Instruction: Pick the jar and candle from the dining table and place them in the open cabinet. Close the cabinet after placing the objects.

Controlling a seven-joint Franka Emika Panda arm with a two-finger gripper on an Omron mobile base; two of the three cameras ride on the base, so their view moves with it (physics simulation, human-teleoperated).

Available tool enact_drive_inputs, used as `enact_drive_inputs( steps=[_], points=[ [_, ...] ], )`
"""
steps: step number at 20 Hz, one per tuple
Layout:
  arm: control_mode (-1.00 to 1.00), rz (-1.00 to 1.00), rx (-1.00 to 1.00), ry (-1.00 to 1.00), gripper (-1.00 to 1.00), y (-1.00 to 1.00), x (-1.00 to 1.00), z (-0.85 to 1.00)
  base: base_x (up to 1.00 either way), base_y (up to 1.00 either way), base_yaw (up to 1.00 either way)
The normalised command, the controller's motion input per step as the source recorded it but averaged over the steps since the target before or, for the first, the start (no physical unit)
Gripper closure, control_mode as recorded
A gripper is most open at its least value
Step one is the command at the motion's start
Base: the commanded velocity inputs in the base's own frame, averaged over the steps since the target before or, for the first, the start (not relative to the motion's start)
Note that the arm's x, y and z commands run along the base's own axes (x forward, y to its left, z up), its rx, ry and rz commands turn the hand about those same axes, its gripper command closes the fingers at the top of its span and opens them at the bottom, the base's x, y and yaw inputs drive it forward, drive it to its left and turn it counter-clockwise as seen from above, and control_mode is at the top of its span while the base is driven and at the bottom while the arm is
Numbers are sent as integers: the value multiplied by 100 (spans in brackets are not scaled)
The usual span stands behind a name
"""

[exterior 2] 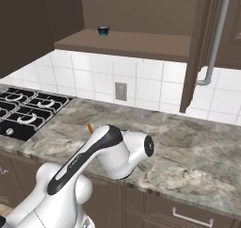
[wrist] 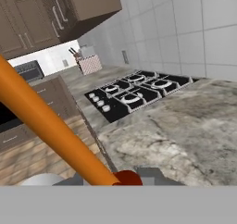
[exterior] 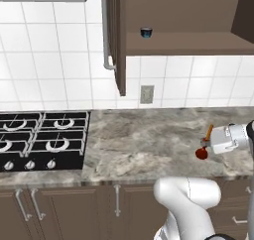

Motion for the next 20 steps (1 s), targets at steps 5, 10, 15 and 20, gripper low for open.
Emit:
enact_drive_inputs(
  steps=[5,10,15,20],
  points=[
    [100,0,0,0,100,0,0,0,38,0,1],
    [100,0,0,0,100,0,0,0,9,0,3],
    [100,0,0,0,100,0,0,0,0,0,0],
    [100,0,0,0,100,0,0,0,0,0,0]
  ],
)
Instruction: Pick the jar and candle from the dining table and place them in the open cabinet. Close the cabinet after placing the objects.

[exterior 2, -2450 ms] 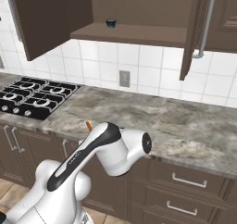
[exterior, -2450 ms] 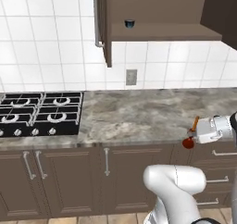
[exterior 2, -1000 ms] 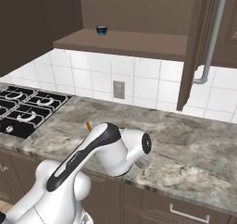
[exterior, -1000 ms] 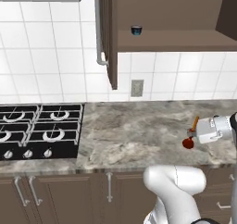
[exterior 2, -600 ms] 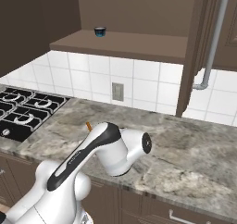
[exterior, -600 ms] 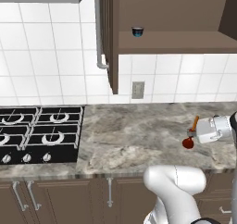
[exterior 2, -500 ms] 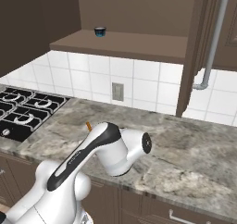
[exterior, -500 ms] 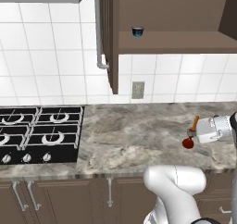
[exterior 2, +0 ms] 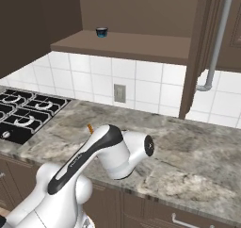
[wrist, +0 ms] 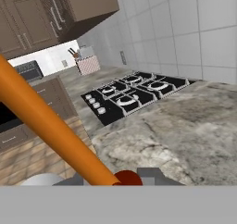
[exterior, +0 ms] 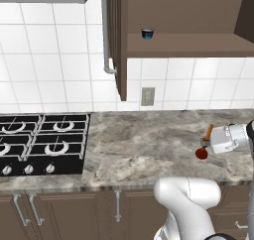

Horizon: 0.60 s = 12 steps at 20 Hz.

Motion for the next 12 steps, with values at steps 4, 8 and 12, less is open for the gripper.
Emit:
enact_drive_inputs(
  steps=[4,8,12],
  points=[
    [100,0,0,0,100,0,0,0,0,0,0],
    [-100,0,0,0,100,0,0,3,0,0,0],
    [-100,0,2,-1,100,5,-3,19,0,0,0]
  ],
)
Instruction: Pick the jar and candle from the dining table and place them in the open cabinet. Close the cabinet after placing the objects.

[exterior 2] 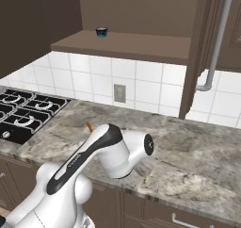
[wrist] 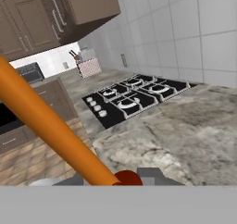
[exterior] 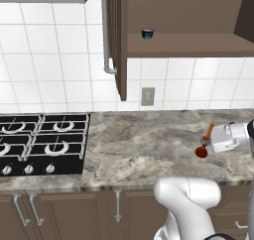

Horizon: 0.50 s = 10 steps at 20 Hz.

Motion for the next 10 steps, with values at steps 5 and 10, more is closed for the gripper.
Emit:
enact_drive_inputs(
  steps=[5,10],
  points=[
    [-100,-1,4,0,100,5,-12,30,0,0,0],
    [-100,-8,1,0,100,6,-14,36,0,0,0]
  ],
)
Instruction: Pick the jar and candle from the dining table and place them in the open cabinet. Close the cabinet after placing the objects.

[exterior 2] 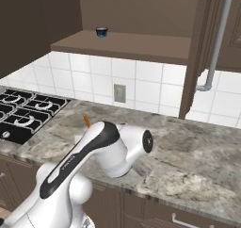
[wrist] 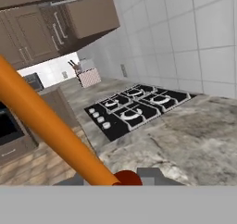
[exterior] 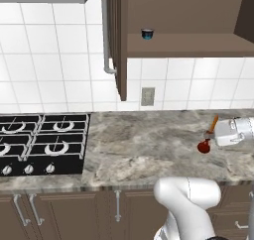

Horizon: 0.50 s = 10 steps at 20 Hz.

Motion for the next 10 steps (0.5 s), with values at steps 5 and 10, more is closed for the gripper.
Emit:
enact_drive_inputs(
  steps=[5,10],
  points=[
    [-100,-18,0,2,100,9,-9,30,0,0,0],
    [-100,-28,0,0,100,8,-8,26,0,0,0]
  ],
)
